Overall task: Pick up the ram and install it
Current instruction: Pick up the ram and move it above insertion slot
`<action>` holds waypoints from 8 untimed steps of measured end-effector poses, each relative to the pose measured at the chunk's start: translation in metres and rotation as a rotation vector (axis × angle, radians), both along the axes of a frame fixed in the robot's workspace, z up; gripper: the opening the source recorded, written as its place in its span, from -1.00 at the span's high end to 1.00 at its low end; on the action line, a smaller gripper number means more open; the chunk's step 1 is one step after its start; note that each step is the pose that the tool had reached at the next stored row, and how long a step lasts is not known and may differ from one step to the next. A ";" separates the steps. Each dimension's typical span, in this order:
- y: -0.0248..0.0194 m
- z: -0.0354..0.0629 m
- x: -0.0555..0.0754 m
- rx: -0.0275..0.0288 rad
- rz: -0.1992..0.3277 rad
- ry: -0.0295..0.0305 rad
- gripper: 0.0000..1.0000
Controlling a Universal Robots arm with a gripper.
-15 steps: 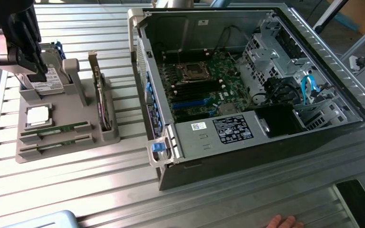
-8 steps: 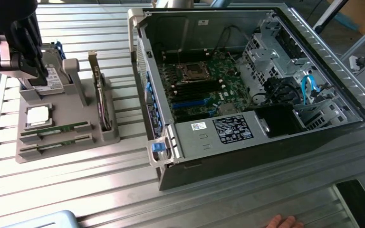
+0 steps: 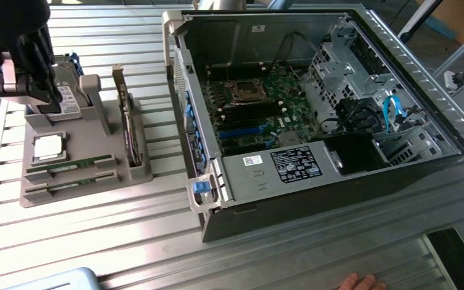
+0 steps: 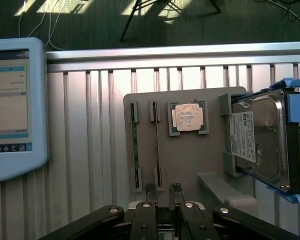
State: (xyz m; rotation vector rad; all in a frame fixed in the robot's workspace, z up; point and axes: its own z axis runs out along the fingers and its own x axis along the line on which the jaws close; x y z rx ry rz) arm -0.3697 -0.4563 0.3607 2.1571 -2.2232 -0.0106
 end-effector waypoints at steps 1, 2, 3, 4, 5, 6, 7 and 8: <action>-0.0001 -0.0003 0.000 -0.0001 0.000 0.0005 0.52; -0.0001 -0.0004 0.000 -0.0002 0.000 0.0009 0.52; -0.0001 -0.0005 0.000 -0.0003 0.000 0.0009 0.52; -0.0001 -0.0006 0.000 -0.0002 0.000 0.0007 0.52; -0.0001 -0.0006 0.000 -0.0002 0.000 0.0007 0.52; -0.0001 -0.0007 0.000 -0.0002 0.000 0.0007 0.52; -0.0001 -0.0010 0.000 -0.0001 0.000 0.0006 0.52; -0.0001 -0.0016 0.000 0.0000 0.000 0.0004 0.52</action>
